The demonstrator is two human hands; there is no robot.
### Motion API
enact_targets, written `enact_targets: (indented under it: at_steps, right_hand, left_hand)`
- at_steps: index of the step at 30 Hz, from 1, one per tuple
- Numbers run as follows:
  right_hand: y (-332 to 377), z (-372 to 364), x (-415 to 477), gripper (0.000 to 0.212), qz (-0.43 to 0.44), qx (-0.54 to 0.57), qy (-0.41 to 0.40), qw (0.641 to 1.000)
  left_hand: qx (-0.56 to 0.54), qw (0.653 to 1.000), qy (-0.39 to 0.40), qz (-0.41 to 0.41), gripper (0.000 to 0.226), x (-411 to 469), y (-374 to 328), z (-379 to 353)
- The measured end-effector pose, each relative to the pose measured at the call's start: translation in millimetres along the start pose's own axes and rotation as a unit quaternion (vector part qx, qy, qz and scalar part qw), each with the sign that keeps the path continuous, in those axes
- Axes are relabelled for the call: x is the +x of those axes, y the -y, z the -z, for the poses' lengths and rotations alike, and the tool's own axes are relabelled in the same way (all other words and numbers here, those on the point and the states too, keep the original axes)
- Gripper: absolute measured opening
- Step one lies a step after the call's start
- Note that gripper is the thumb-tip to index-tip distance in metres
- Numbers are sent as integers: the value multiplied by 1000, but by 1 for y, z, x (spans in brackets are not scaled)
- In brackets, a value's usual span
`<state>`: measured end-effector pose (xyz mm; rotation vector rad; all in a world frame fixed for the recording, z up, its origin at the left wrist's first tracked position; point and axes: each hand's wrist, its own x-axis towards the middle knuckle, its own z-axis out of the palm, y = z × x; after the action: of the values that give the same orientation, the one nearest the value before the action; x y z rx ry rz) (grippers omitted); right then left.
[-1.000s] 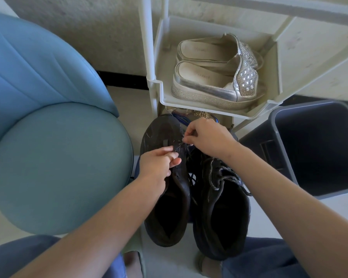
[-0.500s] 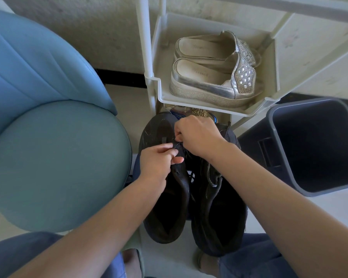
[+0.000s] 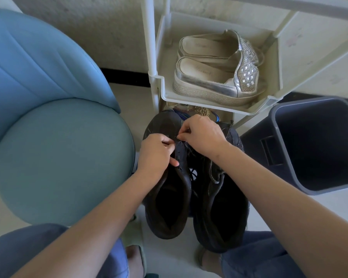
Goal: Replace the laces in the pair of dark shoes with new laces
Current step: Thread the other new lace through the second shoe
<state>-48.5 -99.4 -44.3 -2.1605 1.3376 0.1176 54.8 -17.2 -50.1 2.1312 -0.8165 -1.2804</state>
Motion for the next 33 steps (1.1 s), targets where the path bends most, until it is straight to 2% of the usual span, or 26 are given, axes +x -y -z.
enact_targets:
  at_steps: [3, 9, 11, 12, 15, 17, 23, 28, 33]
  right_hand:
    - [4, -1, -3, 18, 5, -16, 1, 1000]
    - [3, 10, -8, 30, -9, 65, 69, 995]
    - [3, 9, -10, 27, 1, 58, 94, 994]
    - [3, 9, -12, 32, 9, 36, 112, 993]
    - [2, 7, -20, 67, 51, 35, 168, 984]
    - [0, 8, -22, 72, 64, 57, 185, 979]
    - [-2, 0, -18, 66, 56, 43, 165, 984]
    - [-3, 1, -17, 41, 42, 74, 155, 984]
    - [-5, 0, -17, 32, 40, 108, 153, 981]
  left_hand:
    - [132, 986, -45, -86, 14, -1, 2, -2]
    - [211, 964, -103, -125, 14, -6, -1, -8]
    - [216, 961, -117, -125, 12, -7, -2, -8]
    - [221, 959, -125, -127, 10, -6, -1, -8]
    - [211, 962, -129, -116, 13, -2, 0, -6]
    - [191, 969, -116, -108, 16, 1, 1, -4]
    - [161, 970, -124, -130, 10, 2, 5, -6]
    - [226, 951, -99, -185, 5, -2, 11, -3]
    - [263, 947, -89, -162, 7, -5, 2, 27]
